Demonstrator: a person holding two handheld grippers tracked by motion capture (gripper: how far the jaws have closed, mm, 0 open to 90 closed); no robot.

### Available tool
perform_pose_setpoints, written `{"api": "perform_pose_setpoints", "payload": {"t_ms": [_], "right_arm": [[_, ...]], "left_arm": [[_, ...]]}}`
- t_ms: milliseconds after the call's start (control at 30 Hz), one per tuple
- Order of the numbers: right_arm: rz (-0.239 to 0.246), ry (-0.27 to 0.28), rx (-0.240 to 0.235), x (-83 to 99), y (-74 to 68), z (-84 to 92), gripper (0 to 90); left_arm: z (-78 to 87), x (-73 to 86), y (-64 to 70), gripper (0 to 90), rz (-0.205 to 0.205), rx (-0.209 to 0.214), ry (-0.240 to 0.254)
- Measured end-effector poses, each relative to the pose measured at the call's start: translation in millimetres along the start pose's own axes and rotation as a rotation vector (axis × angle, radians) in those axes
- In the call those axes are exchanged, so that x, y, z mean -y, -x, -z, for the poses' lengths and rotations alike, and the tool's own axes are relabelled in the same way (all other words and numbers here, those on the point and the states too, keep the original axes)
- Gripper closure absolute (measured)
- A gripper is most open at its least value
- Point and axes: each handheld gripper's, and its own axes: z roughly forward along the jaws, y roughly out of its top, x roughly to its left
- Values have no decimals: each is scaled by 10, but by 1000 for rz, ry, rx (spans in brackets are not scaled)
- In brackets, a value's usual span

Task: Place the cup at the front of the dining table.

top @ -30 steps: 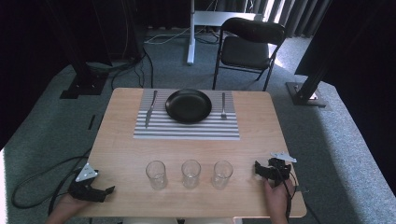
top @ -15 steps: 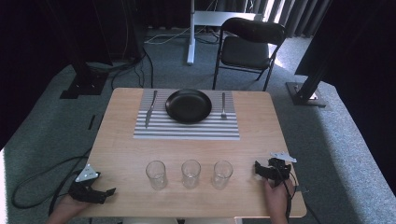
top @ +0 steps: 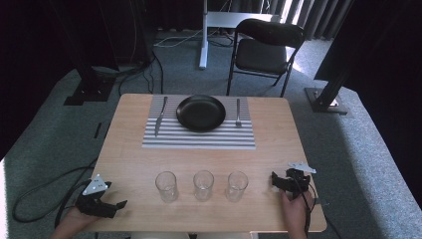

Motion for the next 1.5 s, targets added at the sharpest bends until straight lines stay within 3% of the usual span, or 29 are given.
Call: {"api": "perform_pose_setpoints", "payload": {"t_ms": [267, 633, 900, 1500], "right_arm": [[0, 0, 0, 0, 0, 0, 123], [0, 0, 0, 0, 0, 0, 123], [0, -1, 0, 0, 1, 0, 123], [1, 0, 0, 0, 1, -1, 123]], "left_arm": [[81, -112, 48, 45, -9, 29, 43], [206, -345, 168, 45, -66, 65, 88], [184, -482, 252, 45, -85, 120, 96], [106, -934, 505, 45, -188, 217, 117]]}}
